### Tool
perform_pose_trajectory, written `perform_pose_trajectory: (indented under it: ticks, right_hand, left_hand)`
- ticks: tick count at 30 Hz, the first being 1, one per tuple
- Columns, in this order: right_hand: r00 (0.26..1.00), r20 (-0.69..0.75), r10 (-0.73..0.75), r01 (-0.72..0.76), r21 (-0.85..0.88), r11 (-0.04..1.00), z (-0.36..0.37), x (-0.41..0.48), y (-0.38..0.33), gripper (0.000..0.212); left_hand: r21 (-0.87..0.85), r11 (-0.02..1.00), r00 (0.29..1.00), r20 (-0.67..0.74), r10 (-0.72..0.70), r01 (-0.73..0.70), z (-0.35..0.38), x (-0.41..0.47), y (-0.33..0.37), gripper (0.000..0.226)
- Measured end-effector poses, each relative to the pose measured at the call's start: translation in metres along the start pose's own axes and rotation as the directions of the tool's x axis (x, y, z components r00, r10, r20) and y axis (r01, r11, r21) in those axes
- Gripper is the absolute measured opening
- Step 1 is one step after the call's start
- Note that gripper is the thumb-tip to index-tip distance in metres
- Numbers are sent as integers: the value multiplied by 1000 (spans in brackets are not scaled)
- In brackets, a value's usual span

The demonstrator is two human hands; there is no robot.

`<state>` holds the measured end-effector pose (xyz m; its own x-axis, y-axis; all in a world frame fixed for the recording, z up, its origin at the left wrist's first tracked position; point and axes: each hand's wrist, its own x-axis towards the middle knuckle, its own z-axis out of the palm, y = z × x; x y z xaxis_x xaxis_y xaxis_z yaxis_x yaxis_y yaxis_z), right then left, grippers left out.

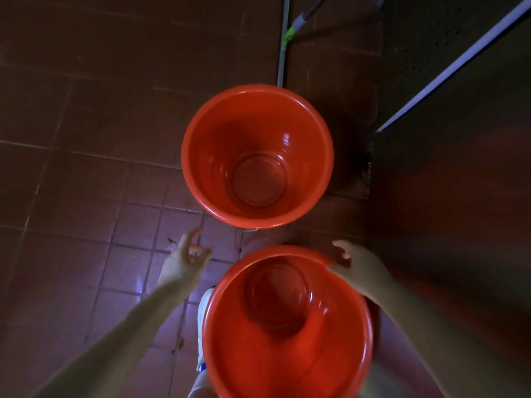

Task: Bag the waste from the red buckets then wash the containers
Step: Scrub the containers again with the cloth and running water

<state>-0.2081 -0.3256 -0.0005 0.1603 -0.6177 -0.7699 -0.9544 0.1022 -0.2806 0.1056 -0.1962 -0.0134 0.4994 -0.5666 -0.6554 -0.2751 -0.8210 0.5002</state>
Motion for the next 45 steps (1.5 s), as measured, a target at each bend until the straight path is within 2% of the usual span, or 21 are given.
perform_pose_trajectory:
  ticks: [2,5,10,13,16,22,30,35,39,45]
  right_hand:
    - [999,16,40,-39,-78,996,13,-20,24,71]
    - [995,16,95,-94,-68,993,35,-41,54,73]
    - [992,-112,57,-65,-72,995,62,-54,73,70]
    - [991,-111,76,-89,-119,989,63,-55,74,69]
    - [992,-92,86,-98,-131,987,58,-65,72,69]
    - [989,-145,42,-57,-105,993,33,-116,51,69]
    - [973,-220,-74,87,50,995,-16,-244,-4,66]
    - [934,-300,-197,238,109,965,-69,-373,-42,61]
    - [885,-350,-307,390,195,900,-135,-485,-62,58]
    - [796,-457,-397,544,250,801,-235,-627,-51,58]
  left_hand:
    - [-9,996,996,13,-93,93,12,-35,-23,34]
    - [-82,980,983,4,-184,184,37,-85,-55,36]
    - [-36,976,959,-178,-218,215,76,-135,-101,39]
    - [-120,939,940,-69,-333,323,85,-143,-111,47]
    - [-219,912,936,15,-351,346,81,-146,-113,55]
    - [-205,960,972,-95,-213,191,32,-180,-105,63]
    - [-127,992,950,-313,-16,-25,-77,-288,-73,61]
    - [-56,973,876,-450,176,-225,-170,-404,-33,58]
    - [24,926,779,-532,332,-377,-248,-495,14,53]
    - [37,832,643,-616,454,-553,-313,-616,108,45]
